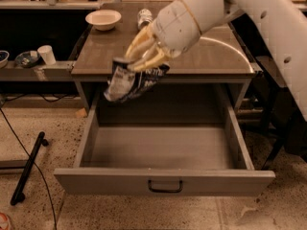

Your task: Place blue chip bag into top drawer

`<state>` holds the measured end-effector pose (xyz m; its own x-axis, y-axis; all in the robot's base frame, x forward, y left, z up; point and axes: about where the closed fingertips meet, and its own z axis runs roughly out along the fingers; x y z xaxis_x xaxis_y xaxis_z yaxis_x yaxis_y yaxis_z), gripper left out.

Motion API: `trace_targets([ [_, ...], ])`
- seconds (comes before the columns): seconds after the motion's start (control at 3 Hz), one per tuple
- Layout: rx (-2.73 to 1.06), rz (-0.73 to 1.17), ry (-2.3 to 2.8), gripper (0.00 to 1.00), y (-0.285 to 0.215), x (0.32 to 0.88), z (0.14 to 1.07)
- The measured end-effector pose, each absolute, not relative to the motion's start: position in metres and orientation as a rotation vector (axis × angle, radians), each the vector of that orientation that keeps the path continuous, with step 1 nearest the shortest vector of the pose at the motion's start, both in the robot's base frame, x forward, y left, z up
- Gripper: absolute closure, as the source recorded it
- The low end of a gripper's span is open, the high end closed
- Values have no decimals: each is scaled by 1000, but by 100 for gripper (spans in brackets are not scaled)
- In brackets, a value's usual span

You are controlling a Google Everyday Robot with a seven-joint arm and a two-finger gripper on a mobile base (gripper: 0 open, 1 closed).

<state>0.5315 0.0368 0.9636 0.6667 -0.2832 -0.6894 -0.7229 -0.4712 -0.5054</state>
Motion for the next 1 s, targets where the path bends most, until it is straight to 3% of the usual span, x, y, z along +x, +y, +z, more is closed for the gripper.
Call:
trace_targets([
  [0.33, -2178, 692, 785, 100, 39, 514, 926],
  [1.0, -2277, 495, 859, 100, 68, 525, 863],
])
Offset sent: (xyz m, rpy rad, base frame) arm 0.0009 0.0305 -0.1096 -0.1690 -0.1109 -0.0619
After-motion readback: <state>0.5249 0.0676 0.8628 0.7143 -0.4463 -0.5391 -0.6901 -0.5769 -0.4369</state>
